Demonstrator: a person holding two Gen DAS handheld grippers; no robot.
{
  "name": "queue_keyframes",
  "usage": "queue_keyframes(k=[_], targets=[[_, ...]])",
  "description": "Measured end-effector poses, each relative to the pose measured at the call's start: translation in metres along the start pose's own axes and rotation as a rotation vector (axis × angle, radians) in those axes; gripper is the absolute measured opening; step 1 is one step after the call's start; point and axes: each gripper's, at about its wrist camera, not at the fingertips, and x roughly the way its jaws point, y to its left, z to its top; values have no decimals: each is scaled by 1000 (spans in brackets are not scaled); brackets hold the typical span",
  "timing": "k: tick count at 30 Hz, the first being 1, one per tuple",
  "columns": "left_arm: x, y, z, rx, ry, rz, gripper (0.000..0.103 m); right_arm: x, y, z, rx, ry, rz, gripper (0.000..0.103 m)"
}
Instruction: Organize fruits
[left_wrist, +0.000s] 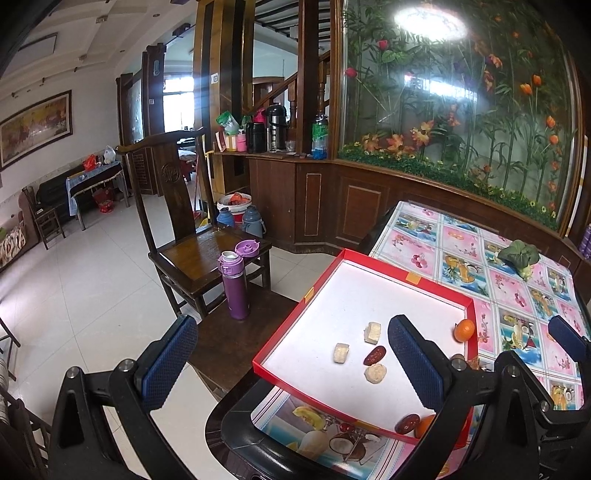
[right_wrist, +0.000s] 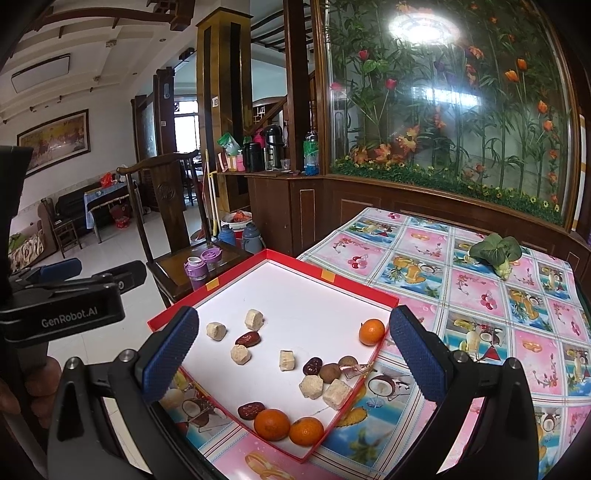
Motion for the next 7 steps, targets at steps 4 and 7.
queue_keyframes(k=[4, 7], targets=[[-2, -6, 1, 13, -15, 2, 103, 3, 0, 1, 5, -1, 10, 103], [-2, -20, 0, 44, -13, -7, 103, 5, -5, 0, 14, -3, 12, 103]])
